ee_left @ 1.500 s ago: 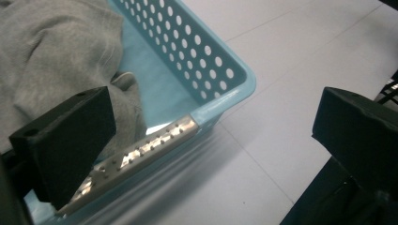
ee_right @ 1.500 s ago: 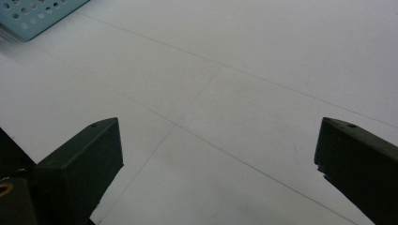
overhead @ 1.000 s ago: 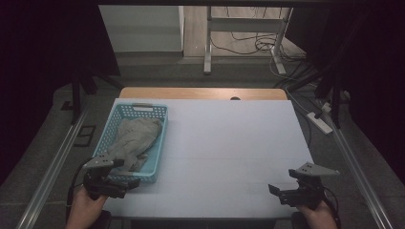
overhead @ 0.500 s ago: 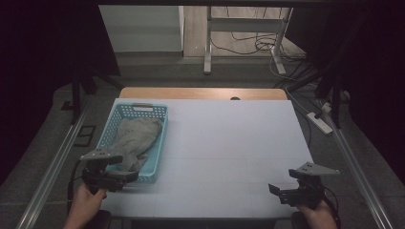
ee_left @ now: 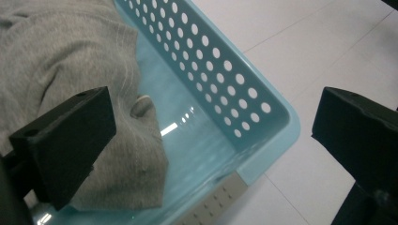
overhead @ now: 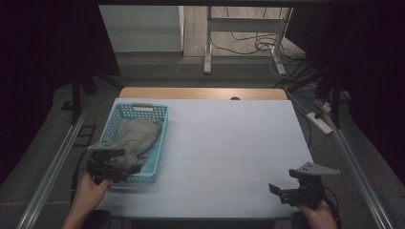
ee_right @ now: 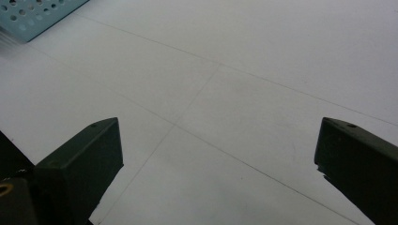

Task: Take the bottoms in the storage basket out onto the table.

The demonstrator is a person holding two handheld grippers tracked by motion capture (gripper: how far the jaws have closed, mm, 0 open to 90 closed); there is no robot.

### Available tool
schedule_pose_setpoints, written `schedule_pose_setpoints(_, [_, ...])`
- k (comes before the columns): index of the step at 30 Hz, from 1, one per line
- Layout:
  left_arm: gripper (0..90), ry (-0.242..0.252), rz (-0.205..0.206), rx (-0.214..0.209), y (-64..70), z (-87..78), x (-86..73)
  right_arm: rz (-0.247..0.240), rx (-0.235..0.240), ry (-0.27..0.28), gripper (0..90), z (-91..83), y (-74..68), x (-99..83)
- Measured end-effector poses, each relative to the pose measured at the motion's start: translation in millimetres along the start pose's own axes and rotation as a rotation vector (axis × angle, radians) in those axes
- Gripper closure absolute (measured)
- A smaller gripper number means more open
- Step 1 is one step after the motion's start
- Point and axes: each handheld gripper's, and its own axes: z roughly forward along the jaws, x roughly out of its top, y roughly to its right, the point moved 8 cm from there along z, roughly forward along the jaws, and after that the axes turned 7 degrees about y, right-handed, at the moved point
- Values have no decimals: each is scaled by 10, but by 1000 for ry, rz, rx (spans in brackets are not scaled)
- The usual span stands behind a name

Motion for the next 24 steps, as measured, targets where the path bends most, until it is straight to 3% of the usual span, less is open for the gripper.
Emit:
schedule_pose_setpoints(7, [0,-3,-16,-4,-63,75,62,4,2,6,18,-5,5,3])
schedule_pose_setpoints(24, [0,-26,-34,41,-268,274,223,-10,0,-4,18,4,-6,-2])
